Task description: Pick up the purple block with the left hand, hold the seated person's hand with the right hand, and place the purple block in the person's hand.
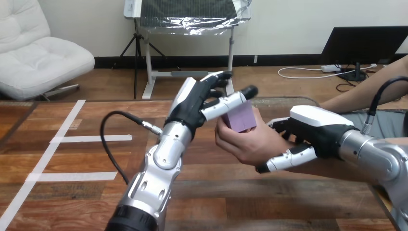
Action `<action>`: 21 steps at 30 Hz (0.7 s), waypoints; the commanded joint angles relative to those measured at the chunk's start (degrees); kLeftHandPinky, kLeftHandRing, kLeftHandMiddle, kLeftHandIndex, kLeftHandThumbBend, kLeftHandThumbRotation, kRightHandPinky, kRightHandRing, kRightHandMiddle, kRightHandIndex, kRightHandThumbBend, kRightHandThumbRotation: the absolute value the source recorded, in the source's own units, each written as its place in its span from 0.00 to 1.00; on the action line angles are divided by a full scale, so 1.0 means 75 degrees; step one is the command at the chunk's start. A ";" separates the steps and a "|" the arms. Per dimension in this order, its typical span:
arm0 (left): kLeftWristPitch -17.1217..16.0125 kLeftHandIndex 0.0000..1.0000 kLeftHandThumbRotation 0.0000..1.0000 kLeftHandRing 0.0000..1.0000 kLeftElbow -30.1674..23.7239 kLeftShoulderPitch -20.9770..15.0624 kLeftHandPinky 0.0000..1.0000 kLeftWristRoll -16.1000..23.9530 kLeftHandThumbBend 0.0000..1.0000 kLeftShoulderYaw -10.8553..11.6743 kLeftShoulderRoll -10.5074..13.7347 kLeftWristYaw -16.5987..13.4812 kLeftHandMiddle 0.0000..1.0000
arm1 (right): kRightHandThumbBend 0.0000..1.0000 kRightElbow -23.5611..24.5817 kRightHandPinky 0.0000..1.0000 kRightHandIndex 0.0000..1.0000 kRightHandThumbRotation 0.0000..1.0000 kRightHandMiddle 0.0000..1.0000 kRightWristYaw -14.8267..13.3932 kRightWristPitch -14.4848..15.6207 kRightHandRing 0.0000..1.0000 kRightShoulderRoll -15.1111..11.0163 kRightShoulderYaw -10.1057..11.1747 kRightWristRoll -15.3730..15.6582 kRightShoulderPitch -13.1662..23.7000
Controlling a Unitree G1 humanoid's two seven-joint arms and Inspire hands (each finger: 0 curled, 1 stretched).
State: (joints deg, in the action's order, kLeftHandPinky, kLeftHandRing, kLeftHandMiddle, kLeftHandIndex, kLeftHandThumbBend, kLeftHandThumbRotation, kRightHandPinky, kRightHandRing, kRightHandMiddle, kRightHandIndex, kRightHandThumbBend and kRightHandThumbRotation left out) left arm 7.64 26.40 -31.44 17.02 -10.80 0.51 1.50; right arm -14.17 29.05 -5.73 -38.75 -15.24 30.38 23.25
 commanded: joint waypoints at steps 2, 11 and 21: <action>-0.0160 0.89 0.99 0.94 -0.0549 0.0007 0.82 0.0324 0.85 -0.0102 0.0277 -0.0252 0.93 | 0.99 0.0018 0.70 0.88 0.95 0.84 -0.0349 -0.0097 0.84 0.0048 0.0140 -0.0049 -0.0134; -0.0947 0.87 0.99 0.96 -0.0576 0.0359 0.85 0.0408 0.82 -0.0024 0.0271 -0.0850 0.92 | 1.00 -0.0078 0.78 0.92 0.99 0.89 -0.0829 -0.0182 0.90 0.0196 0.0359 -0.0349 -0.0336; -0.1729 0.83 1.00 0.87 -0.0932 0.0878 0.75 0.0256 0.83 0.0088 0.0240 -0.1344 0.85 | 0.98 -0.0350 0.76 0.93 0.99 0.91 -0.1267 -0.0616 0.90 0.0462 0.0742 -0.1221 -0.0551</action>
State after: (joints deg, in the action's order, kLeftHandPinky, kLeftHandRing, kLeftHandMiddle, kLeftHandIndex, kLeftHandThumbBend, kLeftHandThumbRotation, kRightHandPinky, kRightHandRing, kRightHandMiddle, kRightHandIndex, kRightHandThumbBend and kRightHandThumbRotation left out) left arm -2.36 24.14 -25.63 19.00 -10.56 1.99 -7.47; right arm -15.17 21.34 -9.28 -37.93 -12.35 24.49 19.70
